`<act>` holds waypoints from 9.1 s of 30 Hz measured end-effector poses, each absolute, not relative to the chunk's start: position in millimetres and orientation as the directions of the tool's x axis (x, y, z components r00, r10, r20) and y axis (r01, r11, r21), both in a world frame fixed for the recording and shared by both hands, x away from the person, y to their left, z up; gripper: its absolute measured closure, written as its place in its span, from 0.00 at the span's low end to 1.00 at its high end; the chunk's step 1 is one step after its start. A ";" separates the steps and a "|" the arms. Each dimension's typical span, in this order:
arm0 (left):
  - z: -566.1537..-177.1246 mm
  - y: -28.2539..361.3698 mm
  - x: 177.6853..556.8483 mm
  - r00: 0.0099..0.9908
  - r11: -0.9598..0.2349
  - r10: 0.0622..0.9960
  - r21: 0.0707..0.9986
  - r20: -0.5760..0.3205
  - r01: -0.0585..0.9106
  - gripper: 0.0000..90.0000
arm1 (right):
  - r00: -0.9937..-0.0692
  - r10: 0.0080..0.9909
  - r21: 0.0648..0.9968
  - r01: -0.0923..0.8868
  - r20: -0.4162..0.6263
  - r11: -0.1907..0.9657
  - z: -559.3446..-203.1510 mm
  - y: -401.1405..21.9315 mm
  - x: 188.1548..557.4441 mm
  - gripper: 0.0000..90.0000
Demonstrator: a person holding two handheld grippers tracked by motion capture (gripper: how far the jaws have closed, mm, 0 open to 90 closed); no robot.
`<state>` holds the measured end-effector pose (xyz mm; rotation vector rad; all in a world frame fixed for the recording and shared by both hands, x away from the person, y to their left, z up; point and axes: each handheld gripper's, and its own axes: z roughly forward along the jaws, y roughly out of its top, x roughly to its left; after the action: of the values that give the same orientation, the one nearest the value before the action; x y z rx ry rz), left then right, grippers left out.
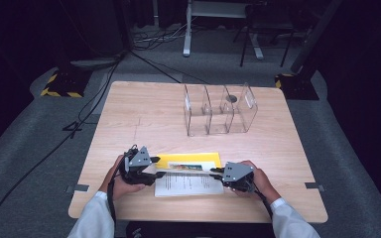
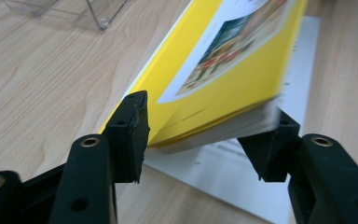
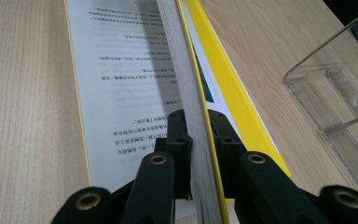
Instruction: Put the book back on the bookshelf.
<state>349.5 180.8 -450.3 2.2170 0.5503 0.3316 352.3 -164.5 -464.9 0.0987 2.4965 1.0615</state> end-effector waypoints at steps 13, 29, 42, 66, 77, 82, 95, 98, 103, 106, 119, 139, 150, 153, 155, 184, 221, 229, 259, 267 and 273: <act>-436.5 118.4 320.8 0.862 -0.619 0.484 0.756 0.155 0.212 0.35 | -0.913 0.214 0.685 -0.092 -0.348 0.723 -460.0 -150.0 349.2 0.91; -458.1 89.8 320.4 0.781 -0.718 0.553 0.642 0.290 0.270 0.64 | -0.923 0.201 0.685 -0.087 -0.329 0.723 -456.9 -141.7 347.0 0.89; -460.9 100.1 324.4 0.832 -0.736 0.490 0.634 0.259 0.236 0.81 | -0.931 0.240 0.731 -0.041 -0.275 0.681 -461.1 -155.8 358.3 0.77; -451.1 82.3 324.6 0.820 -0.727 0.510 0.640 0.259 0.250 0.71 | -0.921 0.175 0.718 -0.143 -0.349 0.681 -455.0 -150.1 345.4 0.90; -441.0 108.8 327.3 0.815 -0.629 0.542 0.743 0.207 0.229 0.86 | -0.900 0.385 0.836 0.046 -0.202 0.547 -447.3 -182.6 368.4 0.55; -435.8 121.7 327.3 0.804 -0.575 0.567 0.785 0.179 0.231 0.87 | -0.893 0.427 0.815 0.141 -0.140 0.562 -461.5 -195.5 382.8 0.51; -433.2 125.2 327.0 0.803 -0.532 0.574 0.818 0.160 0.218 0.89 | -0.892 0.449 0.825 0.211 -0.057 0.524 -481.1 -174.4 391.4 0.38; -429.7 124.4 327.3 0.809 -0.499 0.571 0.841 0.138 0.208 0.89 | -0.882 0.472 0.869 0.236 0.003 0.435 -473.1 -180.9 392.3 0.38; -427.1 115.9 329.1 0.826 -0.449 0.554 0.873 0.105 0.190 0.90 | -0.862 0.506 0.907 0.198 -0.018 0.371 -449.4 -186.4 388.6 0.38; -425.7 108.5 330.5 0.832 -0.432 0.545 0.884 0.099 0.178 0.90 | -0.857 0.514 0.925 0.175 -0.026 0.338 -438.4 -189.0 387.4 0.39; -420.5 121.2 327.0 0.835 -0.305 0.550 0.933 0.007 0.193 0.89 | -0.849 0.514 0.932 0.077 -0.125 0.355 -405.0 -173.5 382.1 0.38; -431.7 176.3 284.2 0.865 -0.374 0.501 0.898 -0.014 0.231 0.59 | -0.904 0.347 0.887 -0.070 -0.249 0.456 -390.9 -83.2 353.0 0.43; -446.3 155.6 276.0 0.837 -0.439 0.546 0.858 0.021 0.265 0.24 | -0.914 0.318 0.878 -0.078 -0.252 0.472 -399.7 -72.4 345.8 0.43; -450.9 149.2 276.8 0.798 -0.415 0.602 0.867 0.035 0.275 0.24 | -0.913 0.325 0.881 -0.072 -0.247 0.468 -400.6 -71.8 347.3 0.43; -451.9 147.4 277.6 0.789 -0.412 0.613 0.867 0.036 0.281 0.25 | -0.913 0.328 0.882 -0.068 -0.244 0.466 -401.3 -71.7 348.3 0.43; -456.3 170.8 289.8 0.706 -0.303 0.708 0.900 -0.008 0.314 0.83 | -0.891 0.404 0.900 -0.010 -0.205 0.436 -407.4 -73.1 362.0 0.41; -457.9 120.5 320.1 0.967 -0.387 0.239 0.905 -0.084 0.174 0.83 | -0.974 0.224 0.912 0.056 -0.040 0.406 -438.9 -193.7 372.7 0.37; -456.2 125.4 329.1 0.950 -0.411 0.309 0.896 -0.035 0.167 0.79 | -0.980 0.188 0.919 0.020 -0.060 0.394 -439.3 -202.6 365.7 0.59; -455.5 132.2 326.3 0.936 -0.433 0.351 0.889 0.010 0.153 0.69 | -0.992 0.099 0.924 -0.039 -0.082 0.379 -444.8 -187.8 349.5 0.84; -453.2 122.7 333.4 0.955 -0.454 0.295 0.883 0.021 0.120 0.73 | -0.995 0.086 0.925 -0.022 -0.059 0.378 -443.3 -192.6 348.2 0.77; -452.2 103.3 345.1 0.963 -0.465 0.267 0.880 0.031 0.101 0.73 | -0.973 0.180 0.913 -0.061 -0.144 0.403 -442.5 -201.6 344.3 0.84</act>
<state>345.1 103.3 -452.2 2.0549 0.2604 0.1986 344.3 -201.6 -442.5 0.1059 2.4393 1.6014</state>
